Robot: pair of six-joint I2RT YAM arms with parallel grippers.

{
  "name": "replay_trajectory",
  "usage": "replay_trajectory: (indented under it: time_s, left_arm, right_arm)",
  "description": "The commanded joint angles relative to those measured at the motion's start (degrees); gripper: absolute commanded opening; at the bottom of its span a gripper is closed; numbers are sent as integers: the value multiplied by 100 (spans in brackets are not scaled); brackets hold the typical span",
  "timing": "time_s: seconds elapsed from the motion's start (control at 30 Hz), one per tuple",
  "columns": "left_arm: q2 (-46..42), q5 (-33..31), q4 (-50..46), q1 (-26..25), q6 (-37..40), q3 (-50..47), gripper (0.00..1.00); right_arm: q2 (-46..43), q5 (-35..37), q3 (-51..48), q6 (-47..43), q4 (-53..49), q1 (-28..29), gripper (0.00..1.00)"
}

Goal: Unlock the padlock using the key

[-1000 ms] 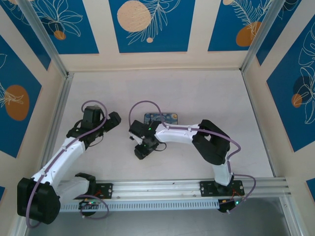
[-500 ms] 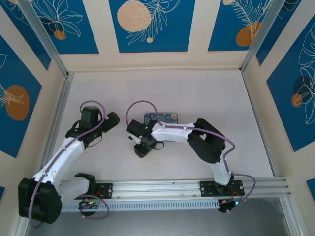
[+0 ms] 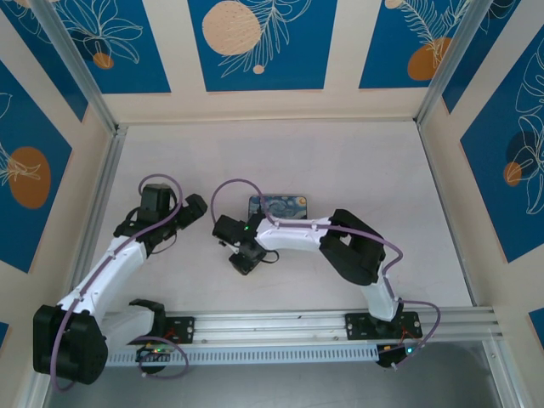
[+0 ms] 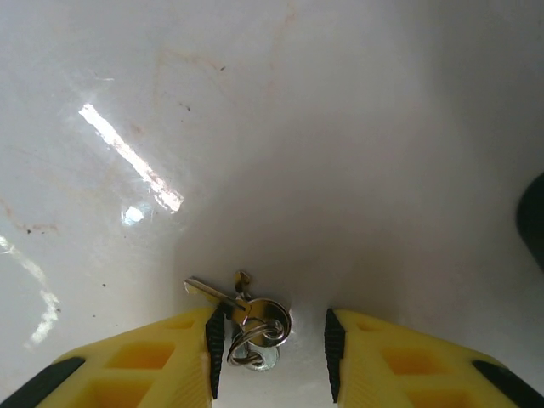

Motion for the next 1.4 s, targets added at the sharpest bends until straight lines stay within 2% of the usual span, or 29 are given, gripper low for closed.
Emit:
replay_trajectory:
  time_s: [0.0,0.27,0.47,0.77,1.07,1.2,1.37]
  left_arm:
    - [-57,113,70,86,-97,-62,100]
    - [-176,71,-50,81,-91,-70,100]
    - [-204,111,-116,79,-57,-19,100]
    - [-154,345,-129,81,40,154,100]
    - [-2,1180,519,40,-304,-39,100]
    - [79,1578,1132,-180,-729,-193,100]
    - [415,1556,1500,-825,-825,122,100]
  right_arm:
    - [355,158,11,-1,-243,171,38]
    - [343,239,-42,187,-240,208,21]
    - [58,200,-113,271,-240,207,0]
    - [-965,-148,-512,628,-50,-24,0]
    - [-1873,-257,-1008,1083,115,-328,0]
    - [-2495,-419,-1336,1275,229,-652,0]
    - [-3177,-835,-1735,1435,433,-1300,0]
